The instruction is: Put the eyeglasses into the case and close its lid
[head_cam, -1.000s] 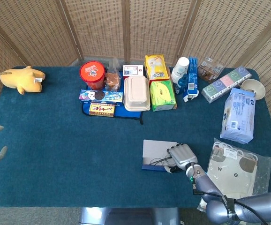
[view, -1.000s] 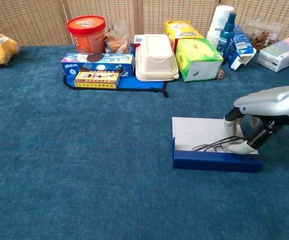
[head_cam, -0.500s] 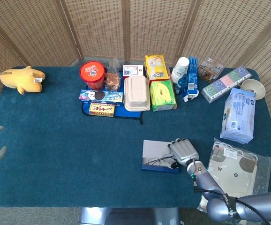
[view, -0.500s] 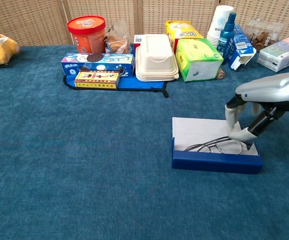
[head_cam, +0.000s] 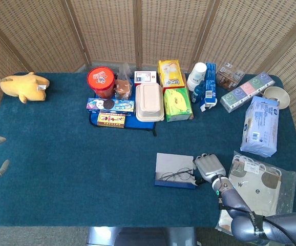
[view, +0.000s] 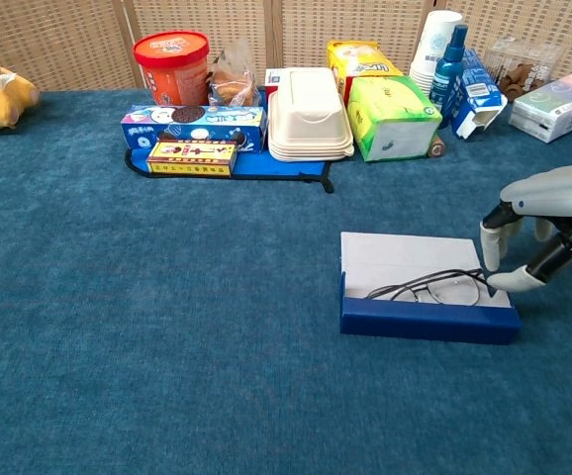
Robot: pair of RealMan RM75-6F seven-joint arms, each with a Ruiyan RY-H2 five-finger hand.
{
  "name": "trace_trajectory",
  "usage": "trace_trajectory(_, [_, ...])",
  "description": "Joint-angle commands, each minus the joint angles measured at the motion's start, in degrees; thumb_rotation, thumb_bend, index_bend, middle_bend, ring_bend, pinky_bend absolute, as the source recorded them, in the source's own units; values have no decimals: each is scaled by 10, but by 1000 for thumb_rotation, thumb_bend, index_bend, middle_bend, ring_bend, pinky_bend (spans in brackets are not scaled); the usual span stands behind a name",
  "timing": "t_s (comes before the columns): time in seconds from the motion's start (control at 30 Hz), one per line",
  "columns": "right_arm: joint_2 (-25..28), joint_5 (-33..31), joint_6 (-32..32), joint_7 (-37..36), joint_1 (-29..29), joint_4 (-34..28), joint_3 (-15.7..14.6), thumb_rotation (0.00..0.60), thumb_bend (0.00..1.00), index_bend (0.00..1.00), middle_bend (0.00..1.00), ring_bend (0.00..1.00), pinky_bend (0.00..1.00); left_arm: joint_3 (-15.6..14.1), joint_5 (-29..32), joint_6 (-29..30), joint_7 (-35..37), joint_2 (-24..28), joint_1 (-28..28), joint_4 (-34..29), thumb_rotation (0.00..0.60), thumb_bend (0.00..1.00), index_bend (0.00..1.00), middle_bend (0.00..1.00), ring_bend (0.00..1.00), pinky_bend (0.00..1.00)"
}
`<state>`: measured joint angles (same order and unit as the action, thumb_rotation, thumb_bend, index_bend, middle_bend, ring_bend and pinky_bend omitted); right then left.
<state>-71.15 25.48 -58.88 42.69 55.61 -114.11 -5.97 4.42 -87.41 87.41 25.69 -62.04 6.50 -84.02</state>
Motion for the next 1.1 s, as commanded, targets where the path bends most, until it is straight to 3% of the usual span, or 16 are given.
trace_trajectory(0.03, [0,0,1,2,1,-2,-1,340,352,356,306,205,297,0,0,0,0,0,0,0,600,309,248,283,209,138])
trace_trajectory(0.73, [-6,3,-20,20,8,-39,3,338,352,356,307,205,296,-2,2,-1,7,-3,-1,9,600,309,248,284,209,137])
trace_trajectory(1.1, [7,0,-16,17,19,-34,21,341,353,357,307,205,296,-1,2,1,10,-4,-2,11,600,308,248,284,210,137])
